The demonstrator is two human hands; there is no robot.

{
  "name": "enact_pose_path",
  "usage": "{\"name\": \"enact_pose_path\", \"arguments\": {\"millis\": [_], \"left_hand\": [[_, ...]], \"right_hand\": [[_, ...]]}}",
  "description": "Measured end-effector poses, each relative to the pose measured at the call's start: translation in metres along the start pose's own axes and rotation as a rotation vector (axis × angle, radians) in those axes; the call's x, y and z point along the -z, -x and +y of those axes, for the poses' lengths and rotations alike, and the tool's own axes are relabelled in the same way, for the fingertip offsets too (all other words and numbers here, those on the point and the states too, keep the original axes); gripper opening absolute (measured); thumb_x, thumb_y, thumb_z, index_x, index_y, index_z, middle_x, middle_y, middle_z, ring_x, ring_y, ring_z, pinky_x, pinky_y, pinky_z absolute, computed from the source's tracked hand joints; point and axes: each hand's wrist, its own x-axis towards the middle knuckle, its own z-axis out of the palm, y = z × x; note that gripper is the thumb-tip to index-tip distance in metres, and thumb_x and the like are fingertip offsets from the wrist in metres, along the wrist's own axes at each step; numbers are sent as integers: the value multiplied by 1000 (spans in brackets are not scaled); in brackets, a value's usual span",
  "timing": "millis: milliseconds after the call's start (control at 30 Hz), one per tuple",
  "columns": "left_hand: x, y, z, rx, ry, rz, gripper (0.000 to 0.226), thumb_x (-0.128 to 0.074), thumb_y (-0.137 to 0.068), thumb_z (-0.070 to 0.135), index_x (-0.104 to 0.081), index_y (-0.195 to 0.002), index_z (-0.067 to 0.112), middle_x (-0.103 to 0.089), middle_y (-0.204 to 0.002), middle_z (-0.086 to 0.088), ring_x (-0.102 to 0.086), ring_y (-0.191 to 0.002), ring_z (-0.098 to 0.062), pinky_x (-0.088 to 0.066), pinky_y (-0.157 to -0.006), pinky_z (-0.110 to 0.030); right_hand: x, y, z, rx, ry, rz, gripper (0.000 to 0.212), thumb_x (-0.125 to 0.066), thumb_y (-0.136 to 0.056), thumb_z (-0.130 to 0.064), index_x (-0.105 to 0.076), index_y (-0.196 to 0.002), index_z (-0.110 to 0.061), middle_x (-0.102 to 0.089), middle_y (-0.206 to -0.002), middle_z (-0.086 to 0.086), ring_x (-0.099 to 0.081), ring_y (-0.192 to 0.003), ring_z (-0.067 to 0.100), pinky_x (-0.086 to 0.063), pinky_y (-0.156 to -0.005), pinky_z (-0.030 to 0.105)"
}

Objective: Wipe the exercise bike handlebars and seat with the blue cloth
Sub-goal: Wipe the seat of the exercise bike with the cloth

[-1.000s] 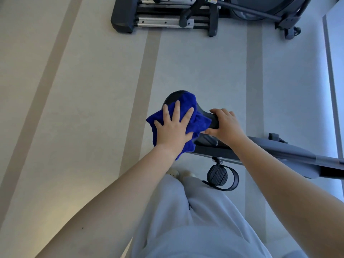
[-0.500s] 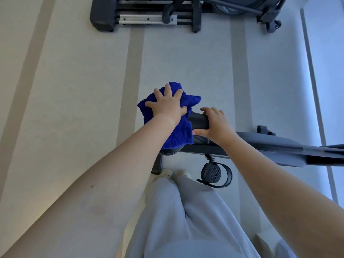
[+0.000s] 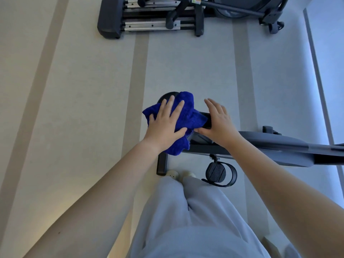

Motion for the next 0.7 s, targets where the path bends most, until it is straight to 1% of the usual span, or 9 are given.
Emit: {"name": "enact_pose_path", "arguments": {"millis": [100, 133, 200, 300, 400, 467, 533, 600, 700], "left_hand": [[4, 25, -20, 103, -26, 191, 77, -57, -90, 41, -18, -152, 18, -14, -160, -11, -14, -147, -31, -32, -108, -47], [5, 32, -25, 143, -10, 200, 76, -57, -90, 39, -20, -152, 17, -17, -159, -11, -17, -146, -31, -34, -107, -46], [6, 39, -29, 177, 81, 136, 72, -56, -92, 37, -20, -152, 18, -19, -159, -7, -21, -145, -26, -35, -107, -42], [10, 37, -25, 200, 208, 54, 67, -53, -96, 34, -18, -152, 22, -13, -161, -1, -25, -144, -21, -39, -105, -36], [6, 33, -21, 210, 259, 47, 65, -53, -96, 31, -19, -152, 24, -10, -162, 0, -29, -142, -21, -40, -104, -35], [4, 31, -20, 205, 243, 49, 62, -53, -97, 30, -23, -151, 24, -12, -161, -1, -29, -141, -23, -38, -106, -36], [4, 29, -18, 183, 209, 52, 60, -53, -97, 29, -27, -150, 25, -14, -161, -2, -26, -140, -26, -33, -109, -36], [5, 26, -14, 146, 159, 56, 58, -53, -97, 28, -30, -150, 26, -16, -160, -1, -25, -137, -27, -31, -109, -35], [6, 16, -8, 74, 77, 61, 57, -54, -96, 28, -32, -149, 27, -17, -160, 1, -24, -135, -26, -40, -104, -38]], "right_hand": [[2, 2, -22, 200, -90, -56, 82, -66, -84, -27, -20, -151, -19, -14, -160, 3, -11, -147, 22, -15, -118, 37], [0, -1, -31, 251, -101, -72, 78, -63, -84, -25, -23, -151, -21, -12, -160, 2, -10, -147, 22, -16, -118, 37], [-5, -12, -46, 286, -94, -78, 68, -59, -89, -27, -27, -149, -22, -14, -160, 1, -12, -147, 22, -17, -117, 35], [-14, -27, -56, 266, 5, -71, 55, -52, -94, -28, -36, -146, -22, -24, -156, 5, -17, -145, 26, -20, -118, 42], [-21, -27, -50, 243, 46, -48, 50, -48, -95, -29, -40, -143, -20, -30, -153, 7, -24, -140, 28, -23, -116, 42], [-25, -23, -47, 244, 118, -2, 47, -39, -96, -29, -42, -142, -17, -35, -150, 9, -31, -136, 30, -31, -113, 43], [-29, -17, -46, 218, 209, 37, 51, -29, -93, -28, -44, -140, -15, -40, -146, 12, -38, -131, 32, -41, -104, 43], [-32, -10, -44, 173, 257, 55, 50, -32, -92, -22, -44, -140, -13, -42, -145, 14, -42, -129, 34, -44, -100, 44], [-34, 3, -33, 114, 284, 119, 51, -48, -88, -12, -44, -139, -11, -44, -143, 16, -43, -128, 35, -42, -101, 45]]}}
